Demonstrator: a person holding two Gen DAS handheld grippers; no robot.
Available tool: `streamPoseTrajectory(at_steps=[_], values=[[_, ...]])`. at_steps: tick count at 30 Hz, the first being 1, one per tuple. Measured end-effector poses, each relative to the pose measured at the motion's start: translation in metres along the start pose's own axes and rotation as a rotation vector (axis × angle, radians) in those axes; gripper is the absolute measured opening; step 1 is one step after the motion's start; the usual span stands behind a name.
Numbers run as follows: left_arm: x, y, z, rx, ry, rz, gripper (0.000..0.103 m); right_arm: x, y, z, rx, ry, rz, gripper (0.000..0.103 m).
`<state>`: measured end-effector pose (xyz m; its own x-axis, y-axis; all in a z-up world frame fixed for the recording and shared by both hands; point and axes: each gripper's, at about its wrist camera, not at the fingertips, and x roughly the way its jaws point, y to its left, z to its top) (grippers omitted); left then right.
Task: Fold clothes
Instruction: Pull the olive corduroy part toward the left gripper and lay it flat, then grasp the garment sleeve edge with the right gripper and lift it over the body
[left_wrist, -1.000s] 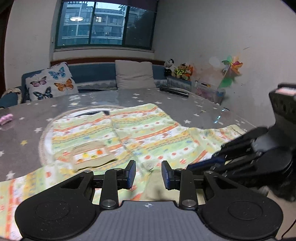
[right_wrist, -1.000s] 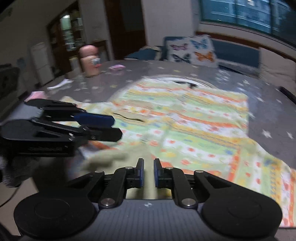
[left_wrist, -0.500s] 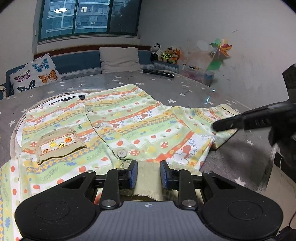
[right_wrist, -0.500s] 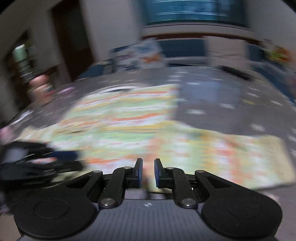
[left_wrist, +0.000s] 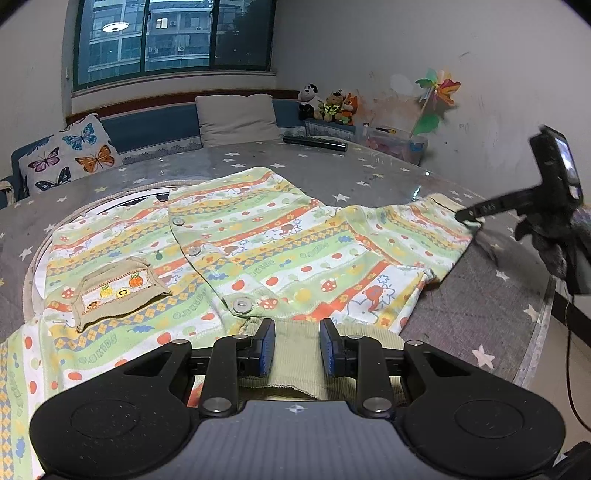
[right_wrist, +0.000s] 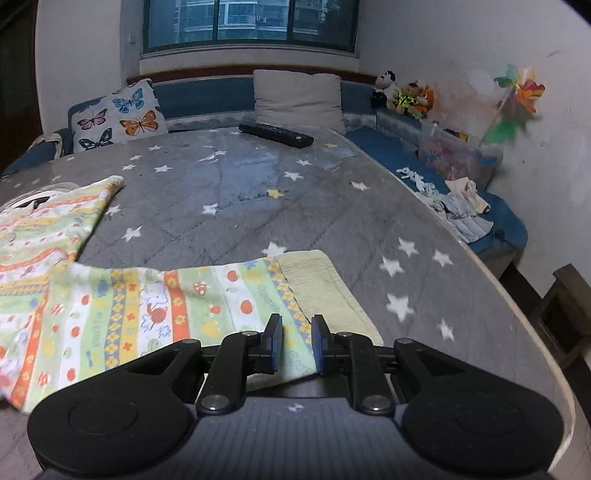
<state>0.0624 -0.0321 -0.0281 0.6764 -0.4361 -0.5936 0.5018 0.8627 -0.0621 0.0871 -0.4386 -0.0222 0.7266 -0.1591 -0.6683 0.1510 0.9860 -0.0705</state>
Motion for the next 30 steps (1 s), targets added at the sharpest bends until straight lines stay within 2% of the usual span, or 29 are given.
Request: streamPoseTrajectory(at_steps=[7,11,16,19,22,26,30], values=[[0.0,-0.001,-0.002,0.035,-0.002,0.006,0.03,0.017,0.003,0.009,-0.032,-0.012,-0.074,0.017],[0.0,-0.003,-0.001,0.041,0.002,0.008,0.031,0.016,-0.001,0.011,-0.011,-0.014,-0.063,0.017],[0.0,-0.005,0.0,0.042,0.006,0.012,0.034,0.008,-0.001,0.012,0.016,-0.035,-0.009,0.018],[-0.001,-0.006,0.001,0.04,0.005,0.013,0.036,0.01,-0.009,0.008,0.053,-0.02,-0.019,0.019],[-0.001,-0.007,0.001,0.037,0.005,0.013,0.039,0.007,-0.02,0.002,0.09,-0.028,-0.038,0.021],[-0.002,-0.008,0.002,0.034,0.004,0.014,0.042,0.003,-0.032,-0.001,0.135,-0.044,-0.055,0.032],[-0.006,-0.007,0.003,0.026,-0.004,0.022,0.046,0.006,-0.038,-0.002,0.172,-0.042,-0.053,0.033]])
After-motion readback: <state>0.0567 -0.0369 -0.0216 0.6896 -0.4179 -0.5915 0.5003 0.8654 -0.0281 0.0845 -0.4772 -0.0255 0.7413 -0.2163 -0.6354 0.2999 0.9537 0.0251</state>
